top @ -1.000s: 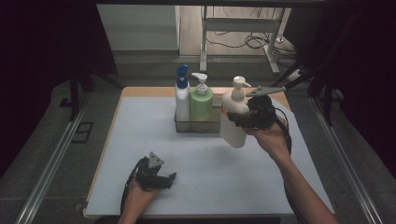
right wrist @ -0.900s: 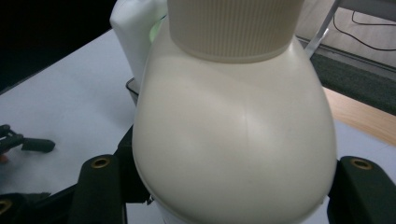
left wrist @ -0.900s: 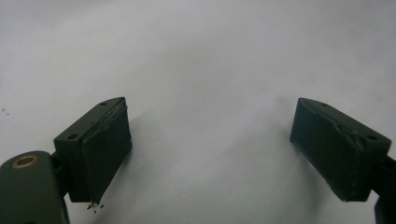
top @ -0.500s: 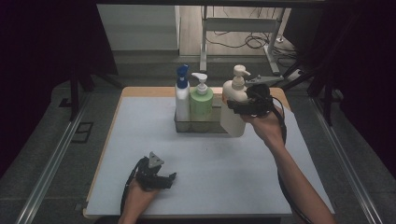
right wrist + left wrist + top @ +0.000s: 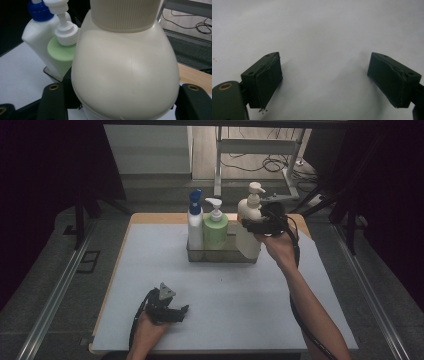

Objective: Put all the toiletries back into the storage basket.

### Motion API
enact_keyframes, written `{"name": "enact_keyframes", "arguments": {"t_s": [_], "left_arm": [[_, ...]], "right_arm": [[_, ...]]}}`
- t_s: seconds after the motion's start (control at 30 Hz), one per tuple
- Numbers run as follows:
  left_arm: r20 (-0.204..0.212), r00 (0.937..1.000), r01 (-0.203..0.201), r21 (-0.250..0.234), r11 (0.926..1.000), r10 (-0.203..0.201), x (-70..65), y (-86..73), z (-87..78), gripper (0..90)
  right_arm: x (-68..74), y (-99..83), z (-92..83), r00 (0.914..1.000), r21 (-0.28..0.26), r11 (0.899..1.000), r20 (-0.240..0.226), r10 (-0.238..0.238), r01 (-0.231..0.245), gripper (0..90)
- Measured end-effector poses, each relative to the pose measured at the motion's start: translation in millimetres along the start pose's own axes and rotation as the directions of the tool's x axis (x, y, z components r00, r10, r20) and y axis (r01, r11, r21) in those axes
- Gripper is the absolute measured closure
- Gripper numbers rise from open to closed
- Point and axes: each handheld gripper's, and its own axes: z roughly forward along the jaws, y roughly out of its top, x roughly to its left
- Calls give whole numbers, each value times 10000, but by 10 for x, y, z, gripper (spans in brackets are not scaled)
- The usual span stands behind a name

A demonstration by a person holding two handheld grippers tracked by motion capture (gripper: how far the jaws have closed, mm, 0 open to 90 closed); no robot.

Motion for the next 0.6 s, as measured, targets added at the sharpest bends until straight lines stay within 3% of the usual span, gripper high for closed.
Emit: {"name": "enact_keyframes", "arguments": {"t_s": [0.6], "left_arm": [[-7, 10000, 18, -16, 10000, -18, -1, 0, 2, 120]], "right_arm": [[-45, 135, 315, 9978, -335, 9990, 585, 302, -283, 372]]}}
